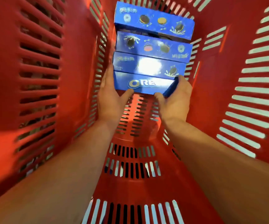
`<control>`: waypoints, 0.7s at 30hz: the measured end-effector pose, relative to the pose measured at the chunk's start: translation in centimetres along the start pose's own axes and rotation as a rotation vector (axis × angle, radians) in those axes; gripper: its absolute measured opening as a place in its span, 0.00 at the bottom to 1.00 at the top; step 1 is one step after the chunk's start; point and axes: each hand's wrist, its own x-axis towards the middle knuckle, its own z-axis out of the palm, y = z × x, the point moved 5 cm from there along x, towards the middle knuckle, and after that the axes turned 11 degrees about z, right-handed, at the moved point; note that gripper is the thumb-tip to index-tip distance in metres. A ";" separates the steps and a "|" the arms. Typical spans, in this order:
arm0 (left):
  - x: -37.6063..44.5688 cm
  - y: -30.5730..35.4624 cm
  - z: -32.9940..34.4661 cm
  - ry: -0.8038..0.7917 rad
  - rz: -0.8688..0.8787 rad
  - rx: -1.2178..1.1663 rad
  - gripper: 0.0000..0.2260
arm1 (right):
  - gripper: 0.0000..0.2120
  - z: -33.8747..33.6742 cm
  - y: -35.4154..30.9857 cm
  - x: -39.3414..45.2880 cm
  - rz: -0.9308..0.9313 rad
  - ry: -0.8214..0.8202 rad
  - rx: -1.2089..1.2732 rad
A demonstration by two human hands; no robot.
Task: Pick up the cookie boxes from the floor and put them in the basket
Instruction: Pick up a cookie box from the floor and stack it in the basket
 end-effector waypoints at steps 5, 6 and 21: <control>-1.4 1.5 -1.3 -0.058 -0.036 0.059 0.40 | 0.46 -1.4 -0.9 -1.9 -0.038 -0.111 -0.150; -2.5 2.5 -2.3 -0.078 -0.046 0.083 0.39 | 0.46 -2.4 -1.1 -3.0 -0.036 -0.131 -0.184; -17.1 40.9 -27.6 -0.431 0.139 0.311 0.31 | 0.36 -43.1 -15.7 -23.8 -0.306 -0.192 -0.364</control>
